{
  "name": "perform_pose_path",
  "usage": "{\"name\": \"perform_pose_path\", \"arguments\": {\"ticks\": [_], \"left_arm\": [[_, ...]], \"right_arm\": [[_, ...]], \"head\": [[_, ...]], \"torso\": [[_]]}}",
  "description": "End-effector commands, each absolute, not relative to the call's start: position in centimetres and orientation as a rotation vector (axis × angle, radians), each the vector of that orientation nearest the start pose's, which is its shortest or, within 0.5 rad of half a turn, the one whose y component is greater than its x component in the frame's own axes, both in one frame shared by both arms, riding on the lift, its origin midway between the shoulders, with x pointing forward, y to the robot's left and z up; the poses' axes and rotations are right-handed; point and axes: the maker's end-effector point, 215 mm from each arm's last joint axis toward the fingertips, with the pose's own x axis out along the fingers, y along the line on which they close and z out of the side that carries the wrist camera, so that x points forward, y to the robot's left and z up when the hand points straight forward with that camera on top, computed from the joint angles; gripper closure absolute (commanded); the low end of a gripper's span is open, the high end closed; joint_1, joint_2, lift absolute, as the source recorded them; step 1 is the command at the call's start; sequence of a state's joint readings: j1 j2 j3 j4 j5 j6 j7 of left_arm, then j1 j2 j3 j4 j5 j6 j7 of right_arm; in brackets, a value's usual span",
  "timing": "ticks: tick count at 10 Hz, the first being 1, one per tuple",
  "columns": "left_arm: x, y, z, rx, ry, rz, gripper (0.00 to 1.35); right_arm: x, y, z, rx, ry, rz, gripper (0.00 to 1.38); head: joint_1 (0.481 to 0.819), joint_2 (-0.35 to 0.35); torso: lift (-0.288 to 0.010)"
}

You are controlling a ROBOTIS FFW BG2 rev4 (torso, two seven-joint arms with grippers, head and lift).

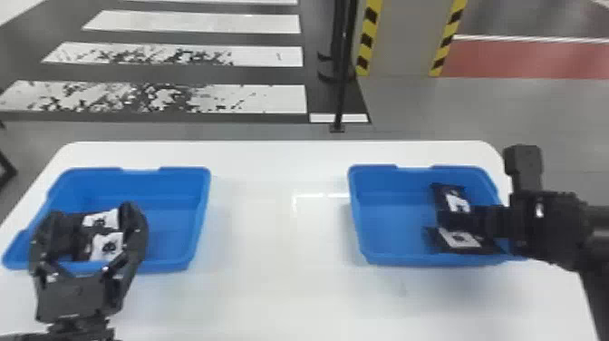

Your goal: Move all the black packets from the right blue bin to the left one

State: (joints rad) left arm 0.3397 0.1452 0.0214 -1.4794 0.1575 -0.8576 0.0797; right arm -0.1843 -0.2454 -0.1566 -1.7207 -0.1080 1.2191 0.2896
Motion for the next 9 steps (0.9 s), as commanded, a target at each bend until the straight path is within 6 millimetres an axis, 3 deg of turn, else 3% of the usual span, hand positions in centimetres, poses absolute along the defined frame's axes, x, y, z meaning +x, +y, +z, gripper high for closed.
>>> {"name": "perform_pose_path", "arguments": {"ticks": [1, 2, 3, 6, 9], "left_arm": [[42.5, 31.7, -31.3, -0.007, -0.419, 0.122, 0.16], [42.4, 31.6, -31.5, -0.008, -0.414, 0.123, 0.16], [42.4, 31.5, -31.6, -0.01, -0.411, 0.122, 0.16], [42.4, 31.8, -31.8, -0.011, -0.404, 0.128, 0.16], [41.9, 32.2, -31.6, -0.026, -0.417, 0.142, 0.16]], "right_arm": [[53.6, -33.1, -45.7, 0.128, 0.861, 0.1, 0.89], [54.0, -32.2, -45.5, 0.147, 0.837, 0.125, 1.13], [54.0, -31.0, -45.3, 0.186, 0.808, 0.158, 1.21], [53.9, -29.1, -45.5, 0.236, 0.755, 0.206, 1.23], [53.0, -26.9, -42.8, 0.238, 0.658, 0.257, 1.23]], "head": [[0.695, -0.033], [0.695, -0.025], [0.695, -0.014], [0.695, 0.011], [0.695, 0.039]], "torso": [[-0.168], [-0.168], [-0.168], [-0.168], [-0.168]]}}
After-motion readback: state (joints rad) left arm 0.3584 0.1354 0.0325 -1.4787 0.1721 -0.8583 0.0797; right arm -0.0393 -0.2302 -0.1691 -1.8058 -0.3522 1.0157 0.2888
